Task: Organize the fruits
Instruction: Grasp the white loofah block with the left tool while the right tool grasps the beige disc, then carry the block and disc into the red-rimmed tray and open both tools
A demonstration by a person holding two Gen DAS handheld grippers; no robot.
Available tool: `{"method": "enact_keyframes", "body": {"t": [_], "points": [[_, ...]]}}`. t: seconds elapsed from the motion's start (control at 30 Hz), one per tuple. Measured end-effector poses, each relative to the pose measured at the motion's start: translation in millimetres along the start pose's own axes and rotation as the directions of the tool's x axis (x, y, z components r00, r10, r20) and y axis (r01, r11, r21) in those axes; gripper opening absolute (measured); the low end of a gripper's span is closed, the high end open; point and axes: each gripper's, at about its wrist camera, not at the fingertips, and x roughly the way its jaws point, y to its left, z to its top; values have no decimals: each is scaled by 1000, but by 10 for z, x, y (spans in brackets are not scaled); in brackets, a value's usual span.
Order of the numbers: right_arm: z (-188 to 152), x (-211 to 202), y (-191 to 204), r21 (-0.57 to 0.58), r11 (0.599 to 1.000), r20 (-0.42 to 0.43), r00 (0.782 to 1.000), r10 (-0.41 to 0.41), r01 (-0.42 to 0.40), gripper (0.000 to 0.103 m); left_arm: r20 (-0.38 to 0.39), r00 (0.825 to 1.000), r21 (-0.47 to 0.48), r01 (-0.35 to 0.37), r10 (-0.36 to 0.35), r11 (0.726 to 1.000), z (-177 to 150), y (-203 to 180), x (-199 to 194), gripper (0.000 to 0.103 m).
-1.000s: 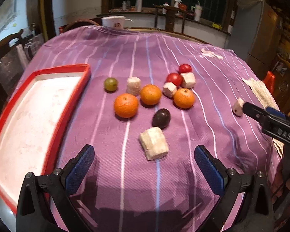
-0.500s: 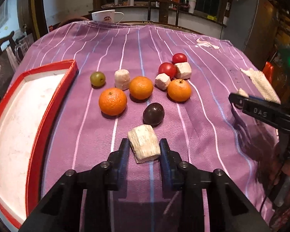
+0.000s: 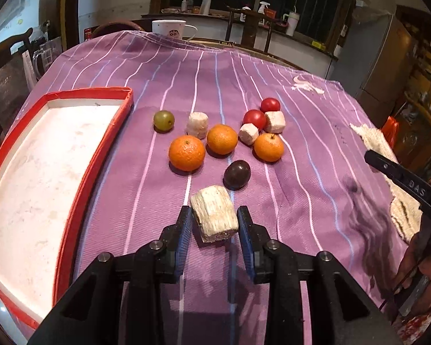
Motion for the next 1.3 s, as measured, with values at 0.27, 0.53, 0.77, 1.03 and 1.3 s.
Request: {"method": "enact_keyframes", "body": {"t": [0.27,0.53,0.77,1.03,1.3], "points": [[175,-216,480,-80,989,3,992,124,-124,41,78,997,-60,34,-29,998,255,372,-494,27],[264,-9,1664,-195,902,-106,922,371,-385,41,94,983,-81,-151,159,985,663,1240,-638,27],[228,369,2451,-226,848,-191,875,444,-480,41,84,988,-84,-119,126,989,652,1493,-597,26],[94,496,1908,-137,916,-192,917,349,-377,41,23,990,110,134,-137,985,277,709,-453,28],[29,460,1379,-32,936,-191,922,337,-349,41,-53,996,230,86,-76,969,61,265,-77,41]]}}
